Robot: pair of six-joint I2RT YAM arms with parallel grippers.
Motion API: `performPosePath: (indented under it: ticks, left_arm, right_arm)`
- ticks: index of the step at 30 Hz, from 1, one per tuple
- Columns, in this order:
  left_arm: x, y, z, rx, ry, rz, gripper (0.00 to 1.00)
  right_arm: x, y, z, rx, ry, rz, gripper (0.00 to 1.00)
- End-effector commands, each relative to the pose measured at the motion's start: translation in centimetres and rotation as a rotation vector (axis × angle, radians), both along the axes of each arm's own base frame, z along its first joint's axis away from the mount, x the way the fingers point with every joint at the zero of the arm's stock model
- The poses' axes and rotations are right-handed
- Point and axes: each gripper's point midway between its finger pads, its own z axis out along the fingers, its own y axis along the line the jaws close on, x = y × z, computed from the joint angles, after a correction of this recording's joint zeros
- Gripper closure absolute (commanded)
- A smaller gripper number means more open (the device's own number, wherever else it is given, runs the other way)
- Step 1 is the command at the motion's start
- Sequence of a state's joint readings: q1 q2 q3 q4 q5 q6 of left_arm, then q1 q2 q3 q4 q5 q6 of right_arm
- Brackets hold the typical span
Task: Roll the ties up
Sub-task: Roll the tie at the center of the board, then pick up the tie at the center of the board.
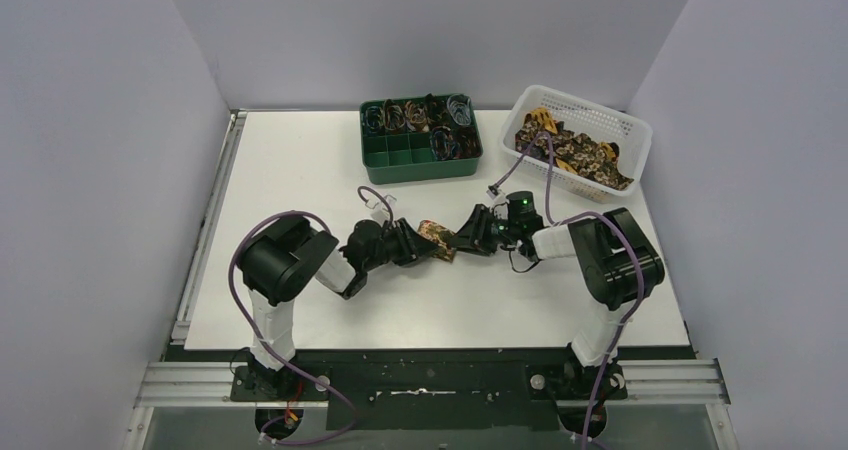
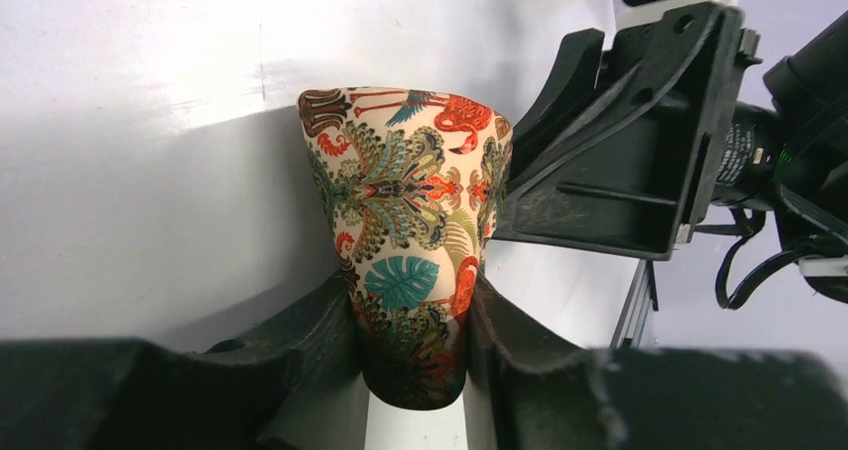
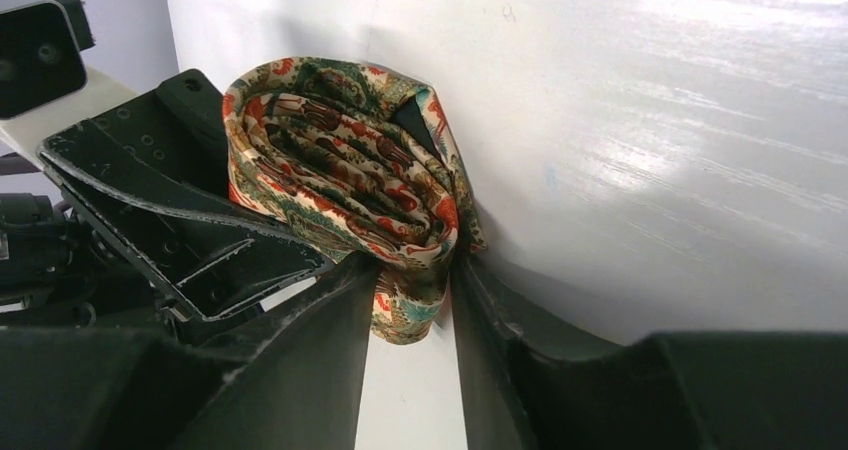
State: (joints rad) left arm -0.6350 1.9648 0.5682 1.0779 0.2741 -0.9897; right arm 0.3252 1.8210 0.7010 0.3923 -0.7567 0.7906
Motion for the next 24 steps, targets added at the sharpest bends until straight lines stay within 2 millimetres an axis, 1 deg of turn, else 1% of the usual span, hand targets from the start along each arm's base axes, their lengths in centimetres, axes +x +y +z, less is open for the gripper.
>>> performPosePath:
  ticks: [1, 5, 9, 12, 15, 18, 19, 22, 24]
  left_arm:
    - [-1.3, 0.3, -0.3, 0.014, 0.004, -0.052, 0.76]
    - [-1.2, 0.7, 0.4, 0.012, -0.021, -0.061, 0.83]
    - [-1.3, 0.4, 1.6, 0.002, -0.064, -0.096, 0.90]
    - [-1.6, 0.2, 2.9, 0.010, -0.109, -0.139, 0.96]
    - [-2.1, 0.4, 3.9, 0.049, -0.161, -0.177, 1.00]
    - [-2.8, 0.9, 4.8, 0.101, -0.214, -0.230, 1.00]
    - [-3.1, 0.9, 5.3, 0.110, -0.234, -0.252, 1.00]
    - [-4.1, 1.0, 6.1, 0.136, -0.267, -0.321, 1.00]
    - [-4.9, 0.9, 7.4, 0.112, -0.298, -0.367, 1.00]
  right_arm:
    - [0.4, -2.1, -0.4, -0.081, -0.036, -0.029, 0.59]
    - [1.9, -2.7, 3.0, -0.064, -0.151, -0.017, 0.43]
    - [3.3, -3.1, 6.4, -0.058, -0.288, 0.008, 0.36]
    - [3.9, -3.1, 8.3, -0.063, -0.408, 0.057, 0.32]
    - [3.5, -2.9, 11.1, -0.037, -0.606, 0.102, 0.29]
    - [2.4, -2.4, 14.0, 0.026, -0.753, 0.145, 0.24]
    - [2.1, -2.1, 14.5, 0.042, -0.765, 0.185, 0.24]
    - [1.2, -1.2, 15.2, 0.097, -0.748, 0.281, 0.23]
    - [0.1, -0.5, 15.8, 0.155, -0.755, 0.346, 0.22]
